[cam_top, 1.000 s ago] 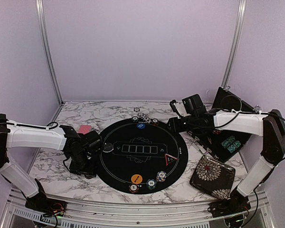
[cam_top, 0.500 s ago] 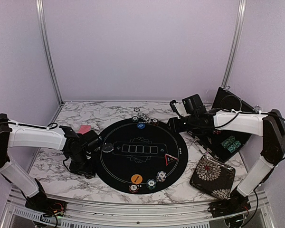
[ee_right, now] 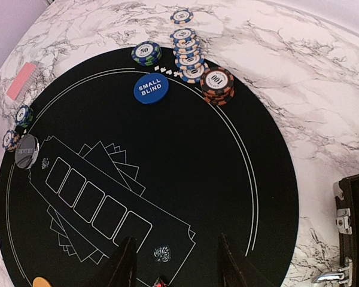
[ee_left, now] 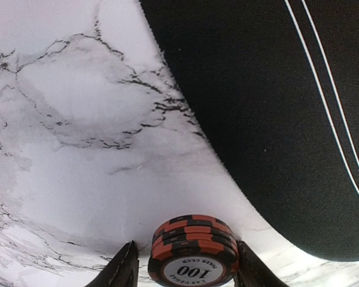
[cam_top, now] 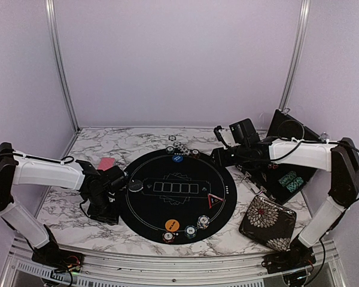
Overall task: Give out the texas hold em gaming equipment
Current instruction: Pick up the pile of poker chips from the center of the board.
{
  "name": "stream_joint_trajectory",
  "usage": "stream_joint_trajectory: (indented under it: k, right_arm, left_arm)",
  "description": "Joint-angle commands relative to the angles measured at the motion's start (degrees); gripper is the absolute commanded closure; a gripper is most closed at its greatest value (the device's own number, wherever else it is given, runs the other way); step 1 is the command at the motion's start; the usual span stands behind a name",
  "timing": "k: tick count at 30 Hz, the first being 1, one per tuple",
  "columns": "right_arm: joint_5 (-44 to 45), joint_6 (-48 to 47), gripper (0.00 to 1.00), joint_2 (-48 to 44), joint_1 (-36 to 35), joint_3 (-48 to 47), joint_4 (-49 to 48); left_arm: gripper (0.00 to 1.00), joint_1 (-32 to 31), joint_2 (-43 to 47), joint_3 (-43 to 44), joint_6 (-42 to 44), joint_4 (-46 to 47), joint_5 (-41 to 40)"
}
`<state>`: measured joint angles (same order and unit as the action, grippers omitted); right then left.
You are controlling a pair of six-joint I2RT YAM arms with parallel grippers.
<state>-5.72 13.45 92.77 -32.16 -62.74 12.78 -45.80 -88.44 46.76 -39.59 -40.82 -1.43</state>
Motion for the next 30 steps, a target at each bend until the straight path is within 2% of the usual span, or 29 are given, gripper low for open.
stream_joint_trajectory:
  k: [1, 22, 30]
  right_arm:
    - [0.00, -0.27, 0.57, 0.22, 0.43, -0.76, -1.15]
    - [0.53, -0.27, 0.57, -0.04, 0.43, -0.72, -1.12]
    - [0.53, -0.27, 0.57, -0.17, 0.41, -0.68, -1.26]
  left_arm:
    - [0.48, 0.20, -1.20, -0.26, 0.63, 0.73, 0.97]
    - [0.61, -1.20, -0.64, 1.39, 0.13, -0.34, -0.80]
    - [0.62, -1.15, -0.51, 2.32, 0.20, -0.85, -1.33]
